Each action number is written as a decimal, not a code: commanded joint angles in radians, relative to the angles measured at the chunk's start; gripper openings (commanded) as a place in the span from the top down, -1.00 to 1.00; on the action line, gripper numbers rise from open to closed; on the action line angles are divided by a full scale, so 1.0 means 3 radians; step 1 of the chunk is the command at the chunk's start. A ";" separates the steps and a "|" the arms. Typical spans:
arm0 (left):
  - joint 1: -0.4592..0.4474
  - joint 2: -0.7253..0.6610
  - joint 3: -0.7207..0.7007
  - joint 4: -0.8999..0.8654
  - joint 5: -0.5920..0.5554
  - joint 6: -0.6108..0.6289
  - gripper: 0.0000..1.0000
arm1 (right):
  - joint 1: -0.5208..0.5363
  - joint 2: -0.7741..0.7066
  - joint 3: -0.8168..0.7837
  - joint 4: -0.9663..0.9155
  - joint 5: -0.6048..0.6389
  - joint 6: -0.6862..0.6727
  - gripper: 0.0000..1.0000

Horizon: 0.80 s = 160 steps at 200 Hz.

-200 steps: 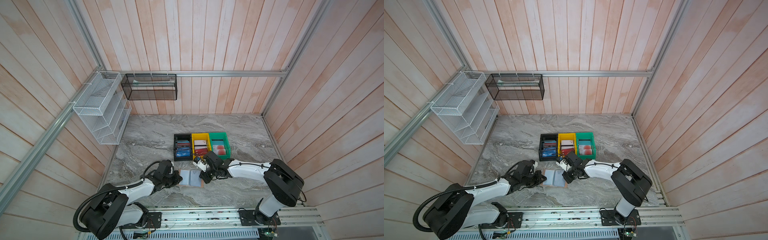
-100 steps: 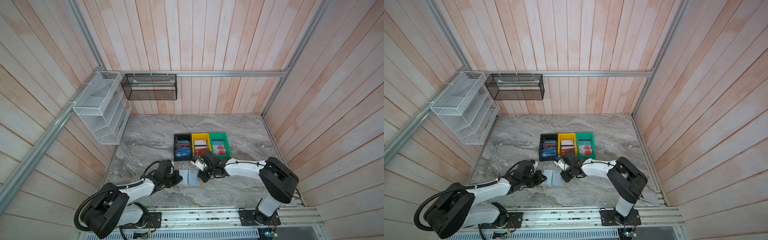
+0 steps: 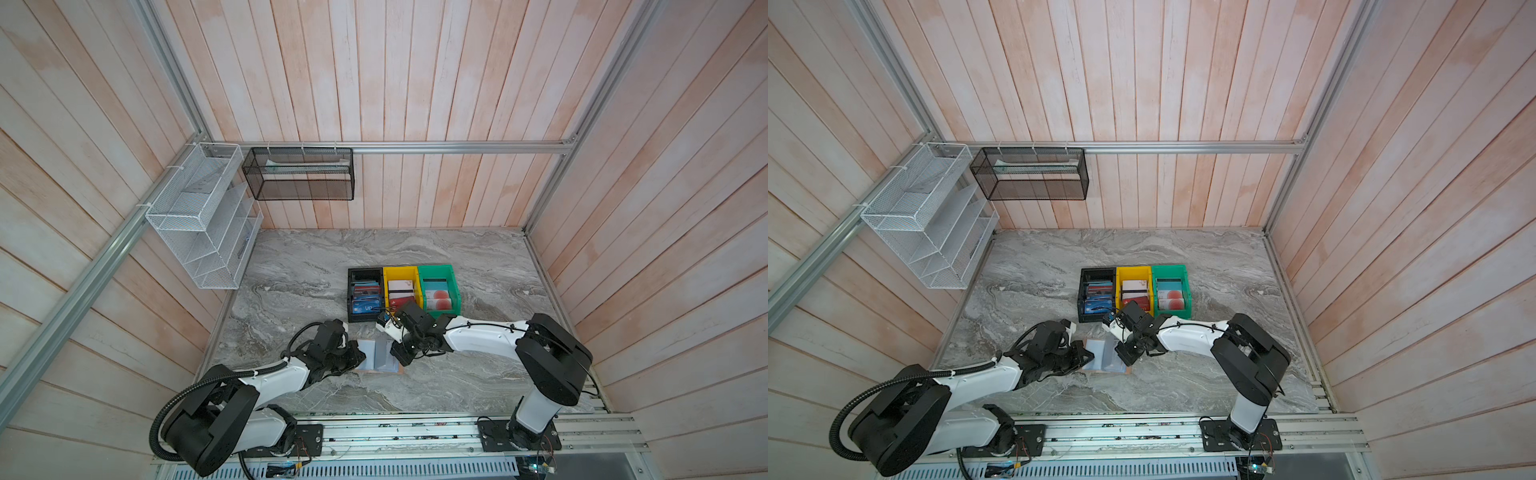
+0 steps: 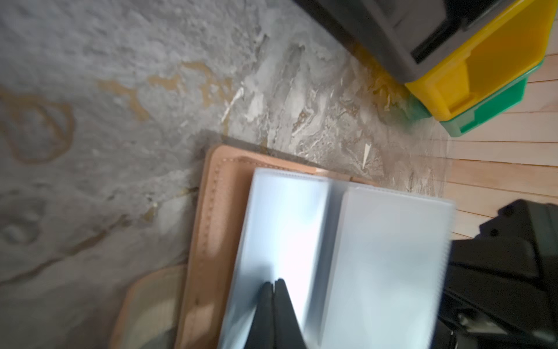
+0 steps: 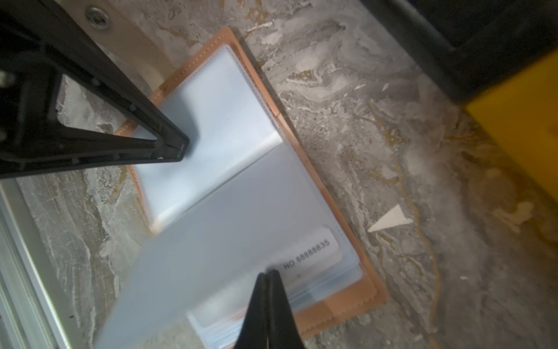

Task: Take the credit cards out of the card holder
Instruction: Flip over the card slot in the card holder.

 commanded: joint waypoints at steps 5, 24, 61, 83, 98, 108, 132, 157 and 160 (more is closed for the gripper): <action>-0.0005 -0.0156 -0.0008 -0.0307 -0.0108 0.0078 1.00 | 0.0027 0.0063 0.0064 -0.0091 0.0031 -0.0034 1.00; 0.0012 -0.0306 0.0027 -0.0401 -0.0112 0.0134 1.00 | 0.0036 0.0074 0.0066 -0.0082 -0.0002 -0.0039 1.00; 0.0030 -0.0258 0.0003 -0.0350 -0.0079 0.0122 1.00 | 0.0082 0.0098 0.0140 -0.0019 -0.0105 -0.0051 1.00; 0.0030 -0.0242 0.0028 -0.0369 -0.0045 0.0130 1.00 | 0.0118 0.0108 0.0242 -0.0020 -0.0172 -0.0081 1.00; 0.0030 -0.0317 0.0072 -0.0453 -0.0052 0.0146 1.00 | 0.0134 0.0124 0.0338 -0.0014 -0.0242 -0.0105 1.00; 0.0030 -0.0405 0.0102 -0.0533 -0.0076 0.0152 1.00 | 0.0140 0.0144 0.0423 0.0003 -0.0313 -0.0120 1.00; 0.0036 -0.0689 0.0129 -0.0693 -0.0100 0.0135 1.00 | 0.0148 0.0270 0.0620 0.0061 -0.0527 -0.0147 1.00; 0.0041 -0.1024 0.0117 -0.0803 -0.0099 0.0073 1.00 | 0.0150 0.0466 0.0789 0.0066 -0.0638 -0.0152 1.00; 0.0041 -0.1065 0.0117 -0.0815 -0.0100 0.0063 1.00 | 0.0150 0.0490 0.0806 0.0059 -0.0648 -0.0148 1.00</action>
